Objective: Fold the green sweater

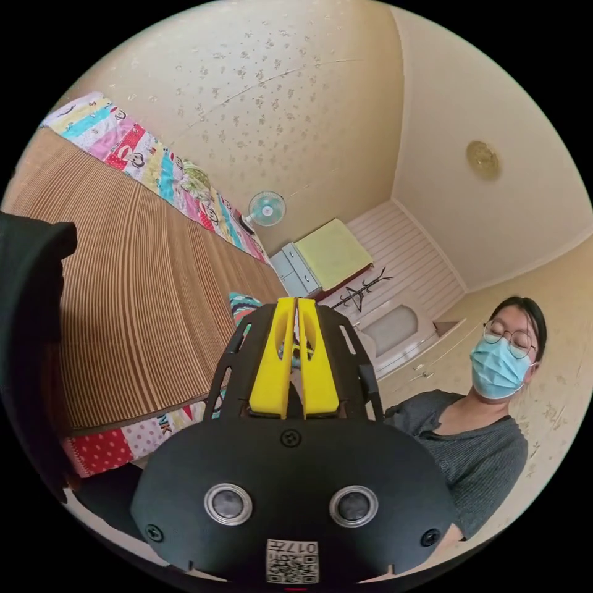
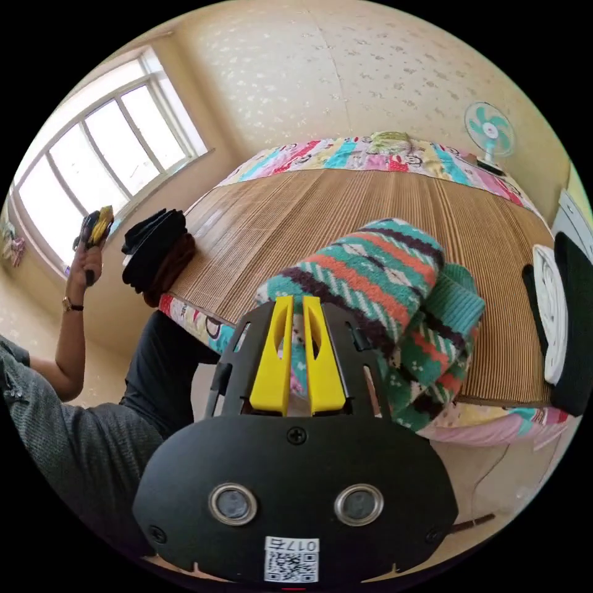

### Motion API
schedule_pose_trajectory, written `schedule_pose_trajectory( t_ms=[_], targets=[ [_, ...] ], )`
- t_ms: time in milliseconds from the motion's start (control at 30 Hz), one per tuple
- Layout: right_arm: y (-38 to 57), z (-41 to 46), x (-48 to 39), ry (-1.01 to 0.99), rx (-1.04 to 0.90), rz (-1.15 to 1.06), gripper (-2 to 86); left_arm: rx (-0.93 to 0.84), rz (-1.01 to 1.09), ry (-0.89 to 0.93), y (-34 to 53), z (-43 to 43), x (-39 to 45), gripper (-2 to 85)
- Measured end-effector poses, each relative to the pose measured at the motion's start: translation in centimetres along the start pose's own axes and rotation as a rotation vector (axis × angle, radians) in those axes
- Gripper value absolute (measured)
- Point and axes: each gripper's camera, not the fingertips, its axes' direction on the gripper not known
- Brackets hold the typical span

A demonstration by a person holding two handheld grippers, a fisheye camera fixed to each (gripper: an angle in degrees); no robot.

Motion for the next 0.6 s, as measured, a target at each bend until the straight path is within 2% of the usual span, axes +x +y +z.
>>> schedule_pose_trajectory(
  t_ms=[33, 100, 233, 333, 533, 600],
  targets=[
    [0.2, -1.0, 2.4, -0.102, 0.052, 0.062, 7.7, -0.014, -0.004, -0.046, 0.6, 0.8, -0.1, 3.2],
    [1.2, -2.3, 5.4, -0.13, 0.154, 0.169, 10.8, -0.091, -0.002, -0.112, 2.9, 4.2, -0.6, 7.3],
    [3.7, -2.3, 9.6, 0.056, 0.157, 0.391, 12.9, -0.16, -0.012, -0.085, 5.8, 8.3, -1.6, 8.5],
    [3.9, -0.5, 10.6, -0.039, 0.114, 0.386, 12.8, -0.208, -0.044, -0.093, 6.7, 10.0, -2.9, 11.3],
    [0.5, -1.5, 9.1, -0.185, 0.171, 0.302, 8.7, -0.198, -0.017, -0.023, 5.4, 10.8, -3.1, 12.0],
    [-1.2, -0.4, 9.0, -0.25, 0.118, 0.29, 8.8, -0.196, 0.007, -0.019, 4.7, 11.7, -2.5, 12.1]
  ],
)
